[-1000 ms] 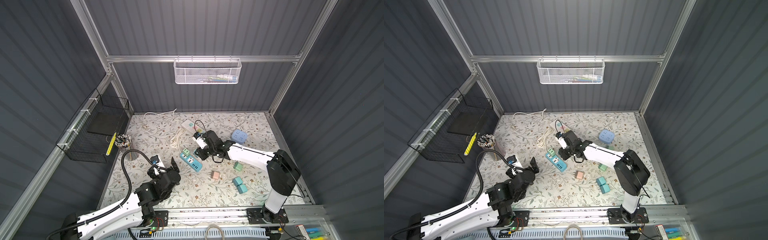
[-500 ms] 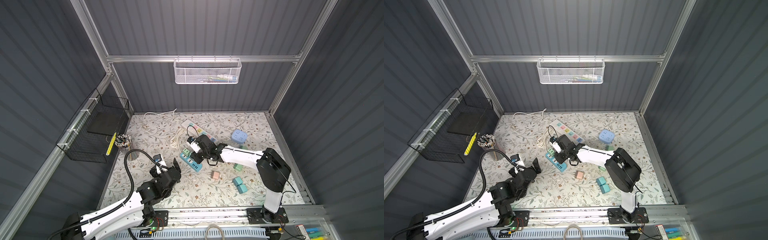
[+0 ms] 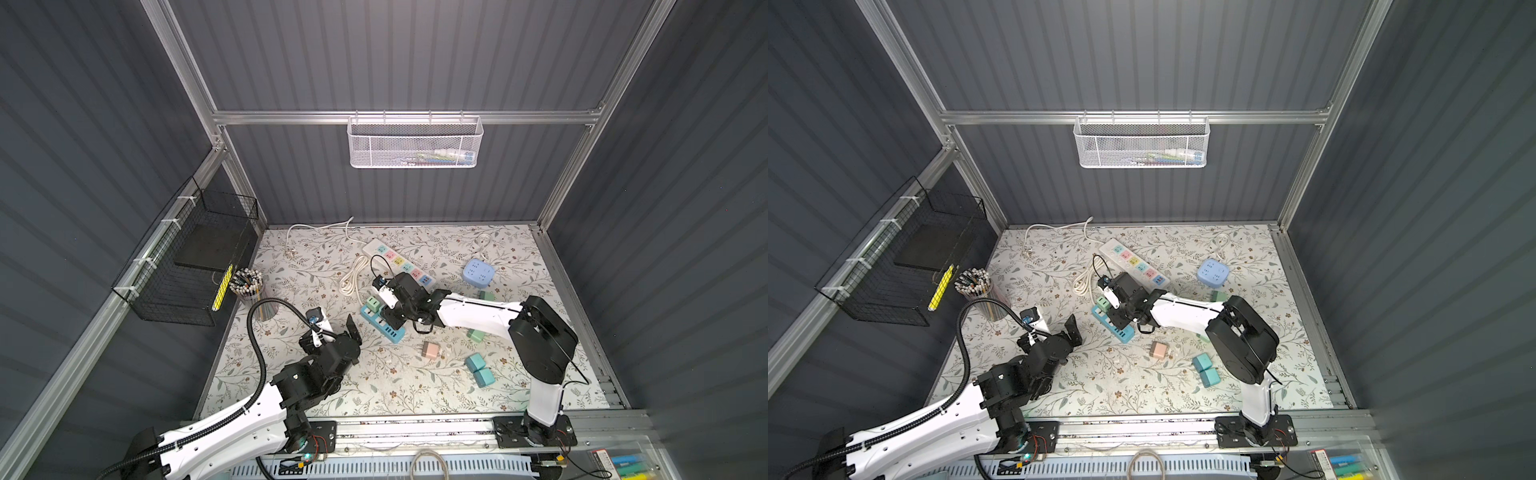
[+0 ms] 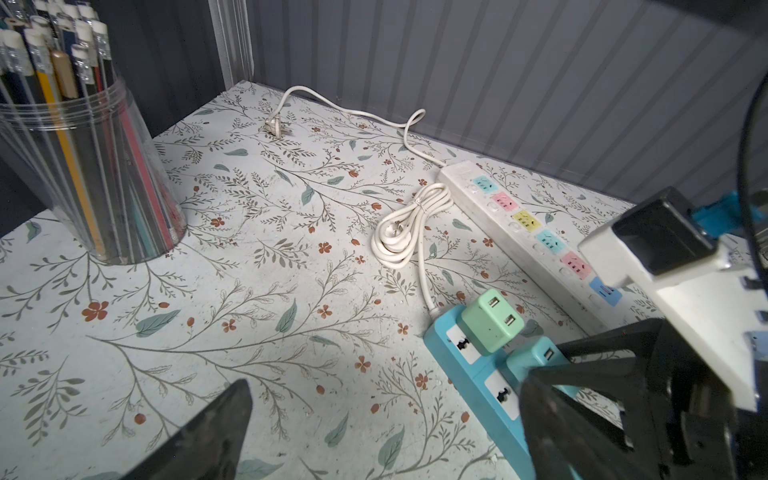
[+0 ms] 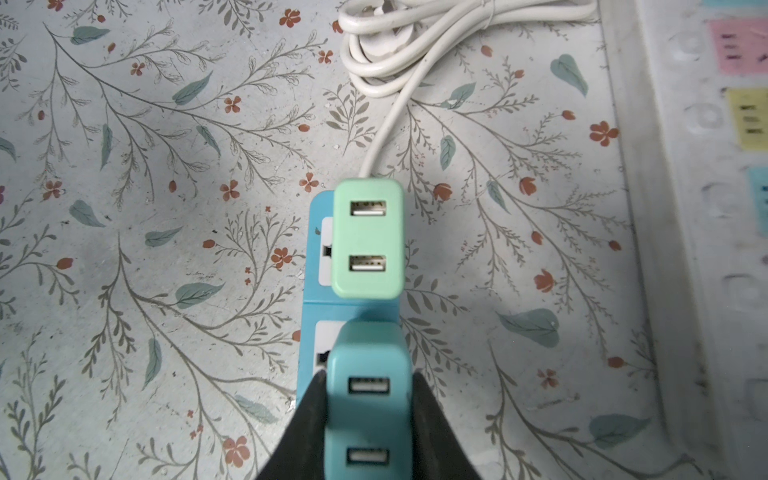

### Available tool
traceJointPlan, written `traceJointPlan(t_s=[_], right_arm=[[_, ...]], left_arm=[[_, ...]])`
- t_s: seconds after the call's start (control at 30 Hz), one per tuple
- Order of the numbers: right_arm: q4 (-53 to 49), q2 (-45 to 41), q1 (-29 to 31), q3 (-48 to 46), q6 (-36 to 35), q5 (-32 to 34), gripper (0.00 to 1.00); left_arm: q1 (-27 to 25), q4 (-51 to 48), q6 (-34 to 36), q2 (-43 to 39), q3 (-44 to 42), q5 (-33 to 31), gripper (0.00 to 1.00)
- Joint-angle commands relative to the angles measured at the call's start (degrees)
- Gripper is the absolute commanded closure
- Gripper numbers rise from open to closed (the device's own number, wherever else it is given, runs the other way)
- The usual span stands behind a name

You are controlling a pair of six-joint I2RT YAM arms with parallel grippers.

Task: Insert the plug
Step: 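Lower the teal charger with the right gripper onto the socket beside the mint charger, then press the teal charger into the socket and open the right gripper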

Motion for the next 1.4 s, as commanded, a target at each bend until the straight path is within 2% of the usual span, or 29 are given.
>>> traceJointPlan(t_s=[0.0,0.2,0.43,0.67,0.83,0.97,1.13,1.27,1.37], right_arm=[[-4.87,3.07,0.61,1.02,-1.18,2.43,0.81],[-8.98,6.40,0.78,2.74,-1.20,3.71,0.82],[-7.50,6.78,1.31,0.36,0.55,4.43,0.81],[-8.72,10.64,2.71,9.54,3.31,3.58,0.80],[-11.38,15.63,3.42,17.55,4.33,4.94,0.79],[-12.73,15.94,3.58,19.40,4.31,4.47,0.72],[-12.27,11.05,3.51,18.45,5.19,2.08,0.57],[-12.05,5.62,3.38,17.35,5.48,1.56,0.48],[-11.34,1.65,2.95,14.53,5.79,1.54,0.46]], left_arm=[[0.55,0.90,1.42,-0.85,-0.27,-0.26,0.00],[0.54,0.82,1.62,-1.18,-0.41,-0.31,0.00],[0.67,0.80,1.51,-1.61,-0.84,-0.65,0.00],[1.24,-0.71,2.18,-1.96,2.39,-2.06,0.00],[3.16,-8.26,4.09,-2.64,10.52,-4.18,0.00],[3.53,-8.99,8.38,-3.15,15.87,-4.40,0.00],[3.53,-6.77,12.71,-2.66,20.00,-3.87,0.00],[3.52,-6.61,13.32,-0.82,21.63,-2.41,0.00],[3.46,-5.36,13.31,-0.49,21.22,-1.65,0.00]])
